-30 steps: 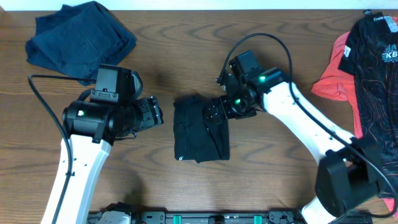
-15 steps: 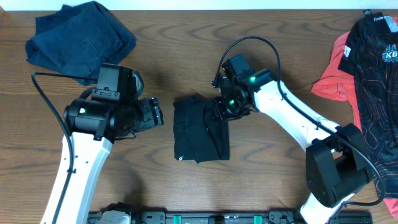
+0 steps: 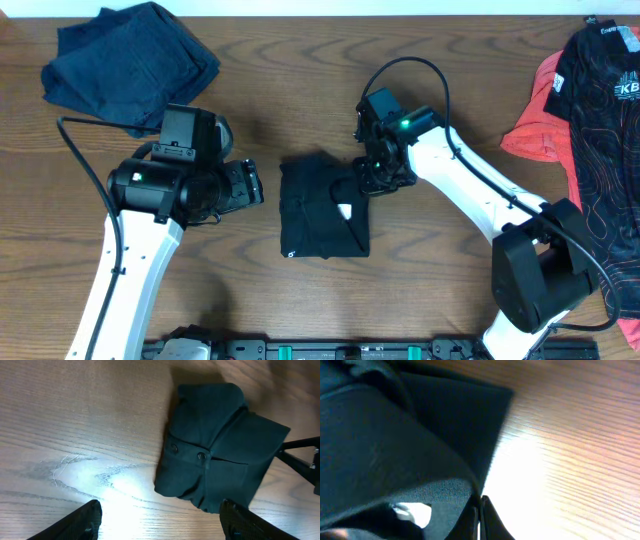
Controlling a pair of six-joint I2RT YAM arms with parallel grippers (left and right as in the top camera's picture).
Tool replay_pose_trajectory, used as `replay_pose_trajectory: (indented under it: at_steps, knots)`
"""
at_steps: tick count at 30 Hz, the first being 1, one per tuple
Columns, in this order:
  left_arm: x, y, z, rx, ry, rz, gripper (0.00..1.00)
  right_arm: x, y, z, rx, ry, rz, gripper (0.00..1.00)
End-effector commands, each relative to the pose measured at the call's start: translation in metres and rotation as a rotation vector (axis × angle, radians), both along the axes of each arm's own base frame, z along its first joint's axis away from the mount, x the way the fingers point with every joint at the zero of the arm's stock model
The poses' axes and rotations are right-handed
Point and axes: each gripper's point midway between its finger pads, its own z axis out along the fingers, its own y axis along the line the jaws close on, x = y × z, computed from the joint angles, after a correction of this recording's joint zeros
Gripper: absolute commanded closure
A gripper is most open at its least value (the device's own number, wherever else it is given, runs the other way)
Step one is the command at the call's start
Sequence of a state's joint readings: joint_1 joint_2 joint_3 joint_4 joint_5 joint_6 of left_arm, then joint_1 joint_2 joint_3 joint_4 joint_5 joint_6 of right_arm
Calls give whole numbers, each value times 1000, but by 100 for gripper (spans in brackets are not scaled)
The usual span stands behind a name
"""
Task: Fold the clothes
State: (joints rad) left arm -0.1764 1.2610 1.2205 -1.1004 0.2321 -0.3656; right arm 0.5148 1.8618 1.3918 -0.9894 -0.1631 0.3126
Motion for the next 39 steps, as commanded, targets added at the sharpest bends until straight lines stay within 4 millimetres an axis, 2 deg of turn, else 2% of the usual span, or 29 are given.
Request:
replay_pose_trajectory:
  at_steps: [1,6,14,20,22,23,25,26,29,33,36,39]
  knots:
    - [0,3,-7,16,21,0,23,12,-23,-1,-124,-49,-56,99]
    - [2,3,-9,16,23,0,23,11,-26,-7,-137,-50,-57,99]
    - [2,3,-9,16,25,-1,23,5,-31,-37,-173,-17,-84,99]
    - [2,3,-9,16,25,-1,23,6,-38,-43,-218,-20,-97,96]
    - [2,3,-9,17,26,0,23,6,-39,-43,-223,-19,-98,86]
    - [2,3,-9,17,28,-1,23,5,-40,-43,-226,-15,-99,76]
    - [1,3,-9,17,29,-1,23,3,-45,-43,-246,-6,-128,48]
    - [1,3,-9,17,29,-1,23,2,-49,-41,-262,-1,-148,44]
    - [1,3,-9,17,28,-1,23,0,-60,-29,-290,20,-189,46]
    - [1,3,-9,17,28,-1,23,6,-69,8,-267,12,-256,54]
    - [2,3,-9,19,27,0,22,13,-72,48,-214,-38,-277,61]
    - [2,4,-9,25,26,2,22,18,-61,89,-107,-105,-241,73]
